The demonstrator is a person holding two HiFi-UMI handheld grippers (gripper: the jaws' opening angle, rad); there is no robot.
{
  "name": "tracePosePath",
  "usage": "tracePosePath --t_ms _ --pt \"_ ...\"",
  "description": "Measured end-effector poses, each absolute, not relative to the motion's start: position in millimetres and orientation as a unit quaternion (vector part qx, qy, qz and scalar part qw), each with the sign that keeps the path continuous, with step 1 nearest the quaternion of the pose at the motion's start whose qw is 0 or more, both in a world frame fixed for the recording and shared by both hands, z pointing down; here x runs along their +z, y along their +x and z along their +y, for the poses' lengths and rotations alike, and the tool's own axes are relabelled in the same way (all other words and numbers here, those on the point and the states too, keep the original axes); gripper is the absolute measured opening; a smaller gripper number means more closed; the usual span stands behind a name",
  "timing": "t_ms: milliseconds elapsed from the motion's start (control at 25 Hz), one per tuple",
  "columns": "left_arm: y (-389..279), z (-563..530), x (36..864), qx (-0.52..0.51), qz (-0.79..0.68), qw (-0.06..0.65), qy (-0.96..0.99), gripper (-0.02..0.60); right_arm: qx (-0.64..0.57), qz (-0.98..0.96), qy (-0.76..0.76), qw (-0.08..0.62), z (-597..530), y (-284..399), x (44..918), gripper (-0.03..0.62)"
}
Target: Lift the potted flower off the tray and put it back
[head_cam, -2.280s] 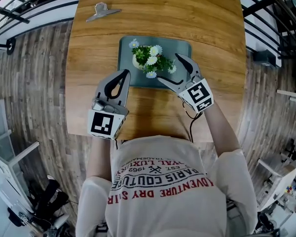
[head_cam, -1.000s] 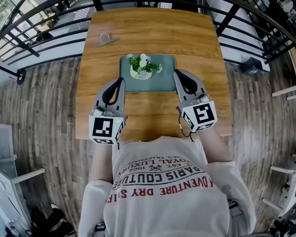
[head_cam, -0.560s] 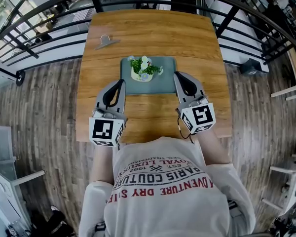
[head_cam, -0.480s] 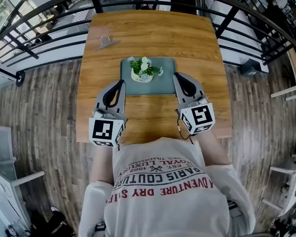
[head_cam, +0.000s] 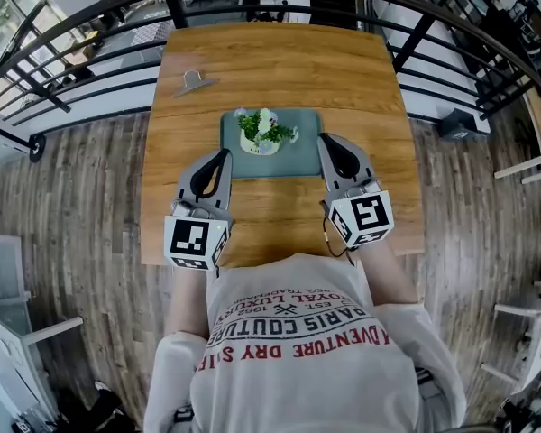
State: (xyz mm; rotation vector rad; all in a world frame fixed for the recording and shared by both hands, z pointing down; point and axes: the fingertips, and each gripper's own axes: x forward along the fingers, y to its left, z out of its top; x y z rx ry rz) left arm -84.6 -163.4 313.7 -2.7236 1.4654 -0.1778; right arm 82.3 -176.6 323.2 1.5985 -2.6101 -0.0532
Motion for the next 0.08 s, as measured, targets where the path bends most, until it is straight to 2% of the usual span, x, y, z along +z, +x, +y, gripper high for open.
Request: tracePosePath --t_ms 80 --pt "-84.5 -161.6 314.1 -0.059 0.472 0.02 -0.879 0.012 -0.017 -0.852 0.522 0.038 -174.8 81.5 322.1 0.026"
